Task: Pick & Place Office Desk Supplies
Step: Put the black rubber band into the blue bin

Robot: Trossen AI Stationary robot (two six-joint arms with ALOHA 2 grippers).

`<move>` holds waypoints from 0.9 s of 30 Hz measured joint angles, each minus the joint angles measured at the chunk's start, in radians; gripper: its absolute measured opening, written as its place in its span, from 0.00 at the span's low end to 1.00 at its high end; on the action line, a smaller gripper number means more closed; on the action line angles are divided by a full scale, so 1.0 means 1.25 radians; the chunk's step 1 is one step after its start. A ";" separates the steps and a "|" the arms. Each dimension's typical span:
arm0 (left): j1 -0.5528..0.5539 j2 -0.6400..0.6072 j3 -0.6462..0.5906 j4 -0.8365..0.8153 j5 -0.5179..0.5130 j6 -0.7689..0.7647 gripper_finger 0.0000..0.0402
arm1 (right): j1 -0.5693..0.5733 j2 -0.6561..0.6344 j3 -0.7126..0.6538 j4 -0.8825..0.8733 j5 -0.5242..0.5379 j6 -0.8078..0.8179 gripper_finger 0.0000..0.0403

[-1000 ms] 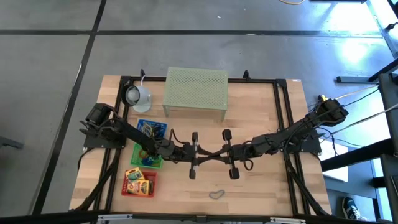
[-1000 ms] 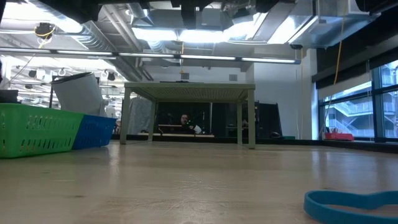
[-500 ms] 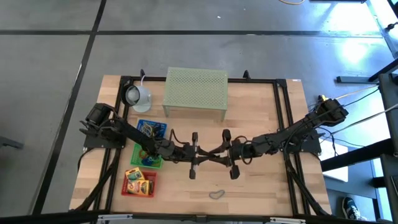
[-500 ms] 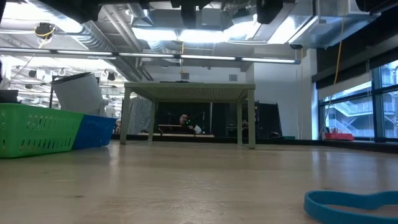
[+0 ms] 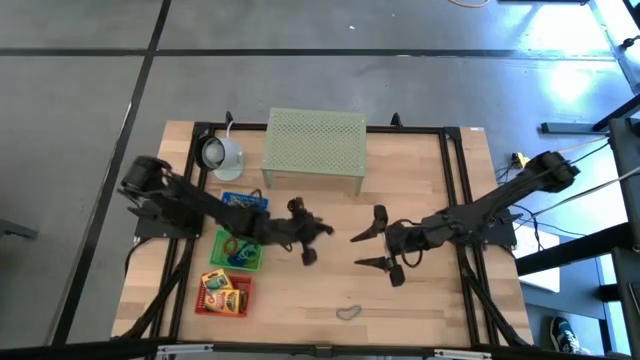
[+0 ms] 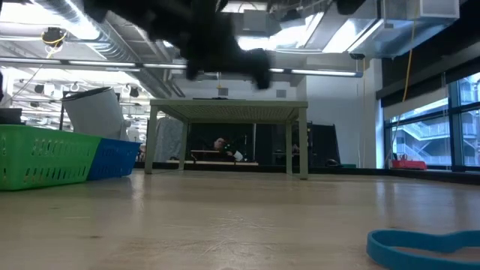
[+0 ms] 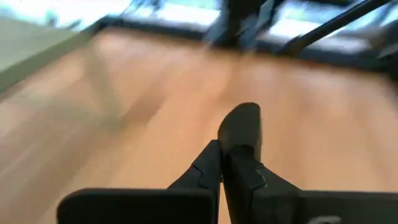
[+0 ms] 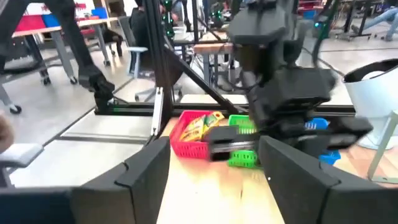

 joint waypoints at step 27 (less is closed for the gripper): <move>0.079 -0.305 -0.061 -1.239 0.027 -0.785 0.01 | 0.001 -0.006 0.000 -0.017 0.000 -0.001 0.62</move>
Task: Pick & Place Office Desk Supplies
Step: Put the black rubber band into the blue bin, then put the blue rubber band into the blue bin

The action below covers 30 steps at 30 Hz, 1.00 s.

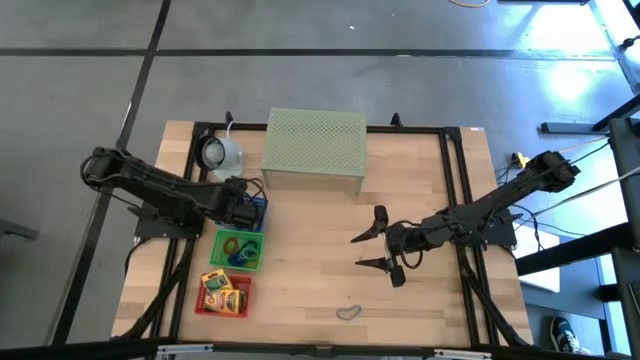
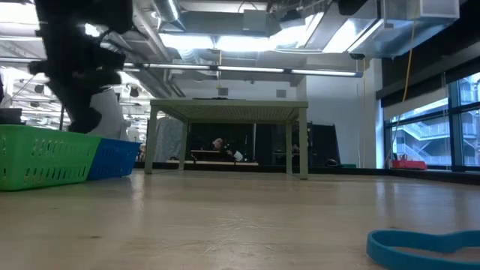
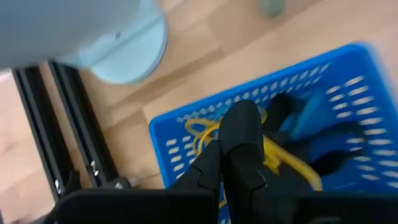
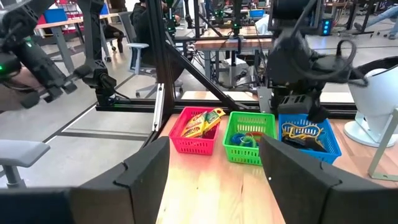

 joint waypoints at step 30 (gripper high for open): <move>-0.001 0.000 -0.042 0.107 0.059 0.085 0.24 | 0.000 0.000 0.000 0.000 0.000 0.000 0.63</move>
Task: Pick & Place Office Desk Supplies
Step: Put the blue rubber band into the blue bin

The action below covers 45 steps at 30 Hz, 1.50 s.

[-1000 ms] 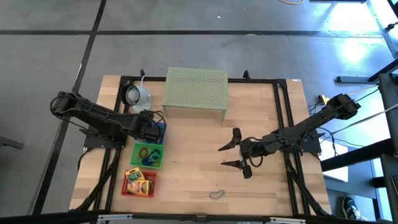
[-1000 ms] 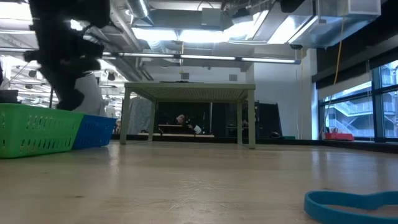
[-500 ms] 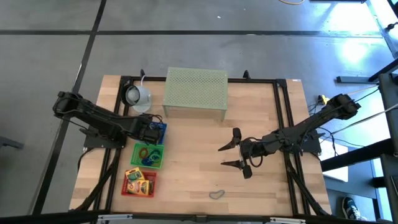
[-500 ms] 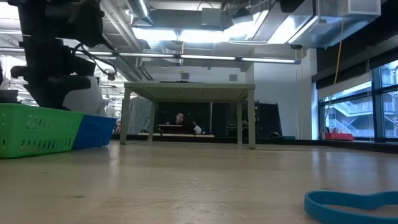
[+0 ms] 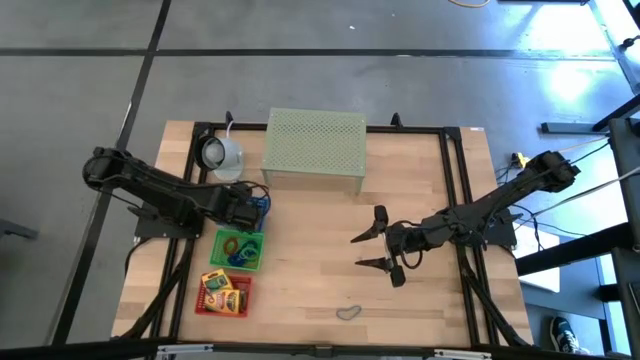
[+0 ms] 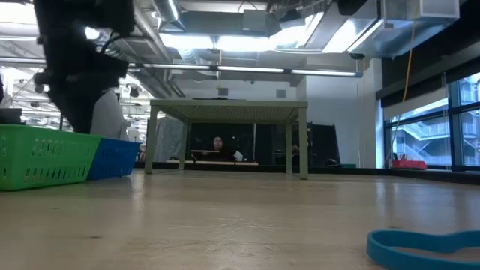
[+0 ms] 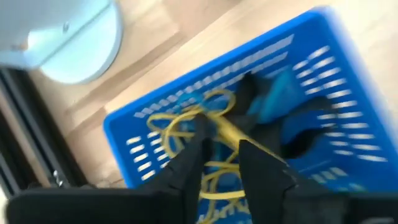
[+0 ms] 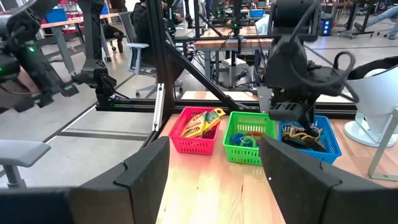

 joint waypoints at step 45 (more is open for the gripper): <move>-0.247 0.240 0.114 0.945 -0.088 0.594 0.46 | 0.000 0.000 0.000 0.000 0.000 0.000 0.62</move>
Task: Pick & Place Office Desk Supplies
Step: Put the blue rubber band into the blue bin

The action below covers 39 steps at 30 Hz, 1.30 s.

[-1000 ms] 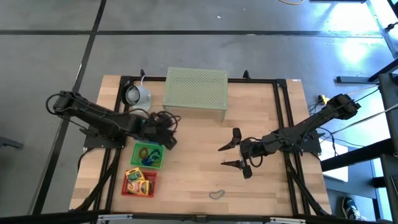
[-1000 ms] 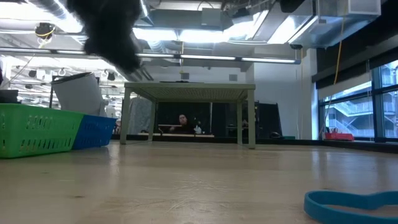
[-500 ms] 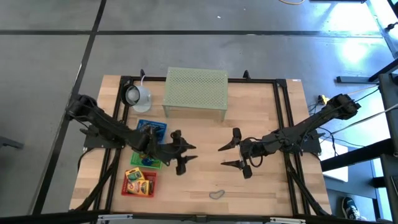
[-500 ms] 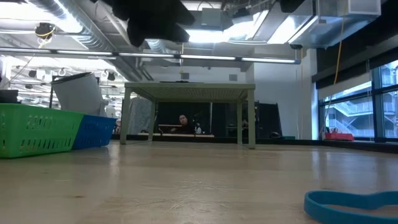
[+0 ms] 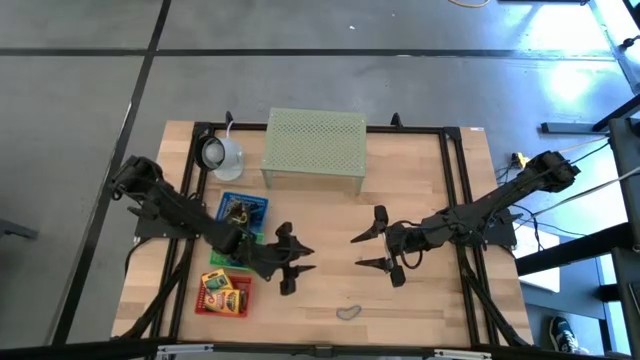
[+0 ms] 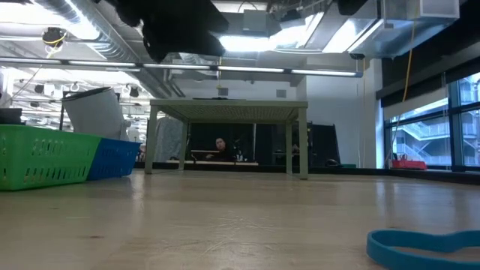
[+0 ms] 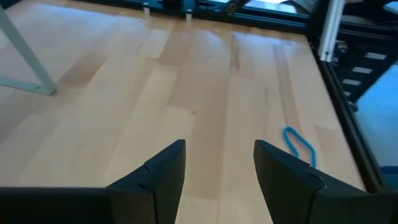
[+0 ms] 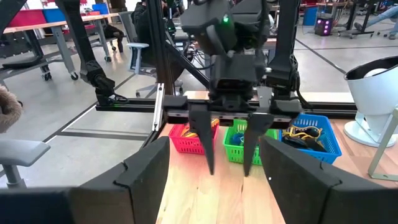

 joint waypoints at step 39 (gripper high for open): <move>-0.047 0.000 -0.001 0.029 -0.064 0.057 0.46 | 0.014 0.019 0.000 0.040 -0.139 0.210 0.63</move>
